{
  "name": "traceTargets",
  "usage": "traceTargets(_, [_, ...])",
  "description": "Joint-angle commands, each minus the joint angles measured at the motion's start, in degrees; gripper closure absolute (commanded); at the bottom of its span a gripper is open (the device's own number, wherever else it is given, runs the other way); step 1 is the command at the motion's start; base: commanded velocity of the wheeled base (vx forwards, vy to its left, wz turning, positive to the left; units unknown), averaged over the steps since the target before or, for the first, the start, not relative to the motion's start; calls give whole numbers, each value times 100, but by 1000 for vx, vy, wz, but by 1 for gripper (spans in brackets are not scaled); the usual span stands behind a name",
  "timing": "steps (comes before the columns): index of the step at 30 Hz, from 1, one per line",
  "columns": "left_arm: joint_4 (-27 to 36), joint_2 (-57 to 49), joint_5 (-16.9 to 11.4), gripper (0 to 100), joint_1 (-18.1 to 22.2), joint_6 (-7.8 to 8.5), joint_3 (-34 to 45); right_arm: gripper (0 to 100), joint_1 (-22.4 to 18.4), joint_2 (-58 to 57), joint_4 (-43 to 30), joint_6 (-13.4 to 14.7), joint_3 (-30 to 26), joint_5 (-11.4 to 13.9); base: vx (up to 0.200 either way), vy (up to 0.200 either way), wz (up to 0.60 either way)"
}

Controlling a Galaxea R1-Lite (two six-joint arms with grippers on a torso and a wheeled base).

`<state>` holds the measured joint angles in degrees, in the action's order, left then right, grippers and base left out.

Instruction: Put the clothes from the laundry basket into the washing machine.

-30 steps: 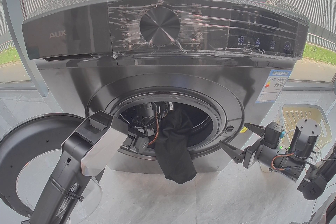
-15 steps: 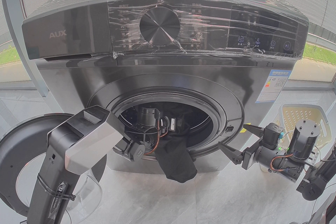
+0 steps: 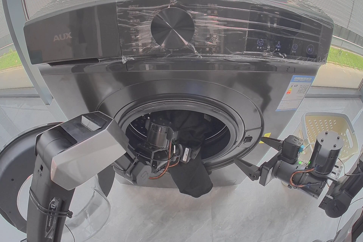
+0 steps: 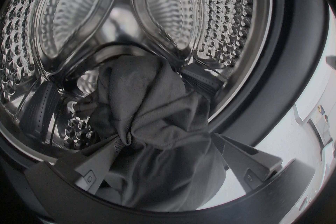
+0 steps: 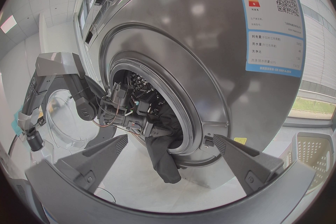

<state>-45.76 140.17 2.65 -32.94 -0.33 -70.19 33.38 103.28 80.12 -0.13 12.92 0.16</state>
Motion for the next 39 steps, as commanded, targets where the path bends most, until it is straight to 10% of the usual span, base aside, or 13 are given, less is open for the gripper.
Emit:
traceTargets(1, [6, 19, -36, 0, 7, 7, 164, 0, 55, 26, 4, -4, 0, 2, 0, 0, 0])
traceTargets(15, [-64, 617, -36, 0, 51, -11, -302, 0, 72, 61, 22, 5, 0, 2, 0, 0, 0])
traceTargets(16, [-64, 635, -27, 100, 51, -11, -328, 0, 72, 52, 22, 5, 0, 2, 0, 0, 0])
traceTargets(23, [-135, 687, -18, 100, 68, -125, -574, 0, 72, 52, 30, 5, 0, 2, 0, 0, 0])
traceTargets(28, [-143, 705, 280, 100, 103, -688, -1427, 0, 90, 43, 22, 5, 0, 2, 0, 0, 0])
traceTargets(39, [-556, 1382, 834, 100, 376, -494, -2956, 0, 187, 34, 30, 66, 0, -16, 0, 0, 0])
